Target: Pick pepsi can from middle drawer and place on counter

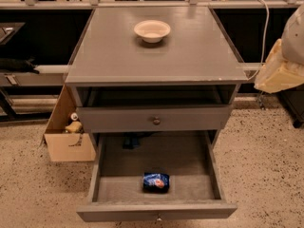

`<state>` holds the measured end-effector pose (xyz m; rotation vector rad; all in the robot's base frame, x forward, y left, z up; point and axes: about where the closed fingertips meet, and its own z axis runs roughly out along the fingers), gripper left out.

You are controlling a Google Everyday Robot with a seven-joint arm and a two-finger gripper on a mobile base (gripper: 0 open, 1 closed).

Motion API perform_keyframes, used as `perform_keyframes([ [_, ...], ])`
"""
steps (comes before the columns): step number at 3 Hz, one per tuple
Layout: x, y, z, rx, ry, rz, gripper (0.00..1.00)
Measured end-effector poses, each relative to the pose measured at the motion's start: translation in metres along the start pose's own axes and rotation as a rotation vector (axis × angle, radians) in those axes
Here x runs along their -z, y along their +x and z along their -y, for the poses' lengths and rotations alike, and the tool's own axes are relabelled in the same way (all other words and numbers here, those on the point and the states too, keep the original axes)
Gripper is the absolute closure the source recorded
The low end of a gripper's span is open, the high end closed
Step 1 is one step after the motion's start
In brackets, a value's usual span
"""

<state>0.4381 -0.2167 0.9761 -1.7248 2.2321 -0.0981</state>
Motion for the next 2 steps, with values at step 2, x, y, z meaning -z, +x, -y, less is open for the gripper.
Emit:
perform_keyframes([
  [2,0.0,0.0,0.0,0.0,0.0,0.0,0.93],
])
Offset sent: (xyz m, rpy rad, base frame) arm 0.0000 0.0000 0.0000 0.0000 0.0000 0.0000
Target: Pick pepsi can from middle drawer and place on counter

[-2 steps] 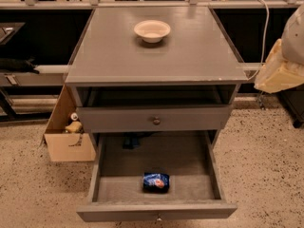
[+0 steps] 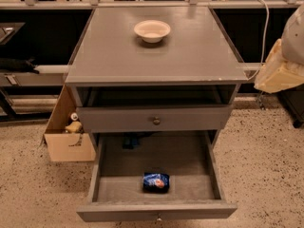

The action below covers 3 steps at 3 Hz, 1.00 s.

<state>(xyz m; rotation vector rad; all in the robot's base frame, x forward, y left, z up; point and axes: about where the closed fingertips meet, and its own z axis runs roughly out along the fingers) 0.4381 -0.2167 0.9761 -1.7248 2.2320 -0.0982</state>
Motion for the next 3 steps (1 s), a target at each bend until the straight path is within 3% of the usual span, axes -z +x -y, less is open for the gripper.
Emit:
perform_keyframes([
  [1,-0.014,-0.013,-0.006,0.017,-0.011,0.014,0.69],
  [3,-0.082,-0.067,-0.038,0.006,-0.117,0.101,0.23],
])
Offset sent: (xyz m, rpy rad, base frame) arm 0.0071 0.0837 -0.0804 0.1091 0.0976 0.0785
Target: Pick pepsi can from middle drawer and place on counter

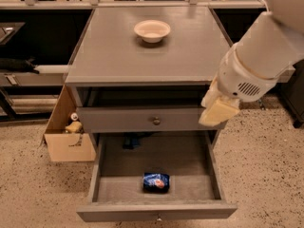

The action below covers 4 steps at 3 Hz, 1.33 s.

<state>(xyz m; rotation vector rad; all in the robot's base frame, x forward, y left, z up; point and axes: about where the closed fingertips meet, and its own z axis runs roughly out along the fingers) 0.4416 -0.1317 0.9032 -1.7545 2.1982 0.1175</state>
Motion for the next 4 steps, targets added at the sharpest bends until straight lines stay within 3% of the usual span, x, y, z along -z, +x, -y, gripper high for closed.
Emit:
perform_keyframes([
  [1,-0.005,-0.002,-0.002,-0.002,-0.003,0.003,0.01],
  [2,-0.005,-0.002,-0.002,-0.002,-0.003,0.003,0.0],
  [3,-0.025,0.0,-0.007,0.043,0.018,0.005,0.0],
  [4,-0.117,-0.001,-0.039,0.146,-0.003,0.049,0.0],
])
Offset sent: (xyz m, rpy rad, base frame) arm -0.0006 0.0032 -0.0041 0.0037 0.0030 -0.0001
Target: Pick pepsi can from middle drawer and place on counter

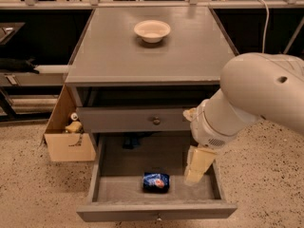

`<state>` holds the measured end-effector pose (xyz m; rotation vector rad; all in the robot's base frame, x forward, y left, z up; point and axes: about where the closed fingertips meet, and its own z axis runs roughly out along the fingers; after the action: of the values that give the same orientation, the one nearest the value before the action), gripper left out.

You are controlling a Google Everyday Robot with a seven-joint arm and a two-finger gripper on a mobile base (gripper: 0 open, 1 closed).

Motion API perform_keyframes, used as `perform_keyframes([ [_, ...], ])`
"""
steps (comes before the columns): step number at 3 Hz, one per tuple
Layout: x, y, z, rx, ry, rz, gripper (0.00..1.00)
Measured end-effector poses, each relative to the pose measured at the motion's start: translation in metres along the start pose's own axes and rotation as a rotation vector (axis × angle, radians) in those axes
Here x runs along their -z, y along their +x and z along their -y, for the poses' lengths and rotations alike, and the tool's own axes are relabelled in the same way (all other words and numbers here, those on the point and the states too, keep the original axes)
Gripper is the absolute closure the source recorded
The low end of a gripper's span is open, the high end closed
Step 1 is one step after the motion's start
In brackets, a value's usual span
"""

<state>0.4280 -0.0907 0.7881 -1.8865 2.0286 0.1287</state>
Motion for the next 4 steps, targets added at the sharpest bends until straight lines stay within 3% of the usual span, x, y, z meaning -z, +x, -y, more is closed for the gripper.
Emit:
perform_keyframes([
  [2,-0.013,0.004,0.005,0.016,-0.001,-0.018,0.0],
  [4,-0.12,0.039,0.012,0.079,-0.039,-0.004,0.0],
])
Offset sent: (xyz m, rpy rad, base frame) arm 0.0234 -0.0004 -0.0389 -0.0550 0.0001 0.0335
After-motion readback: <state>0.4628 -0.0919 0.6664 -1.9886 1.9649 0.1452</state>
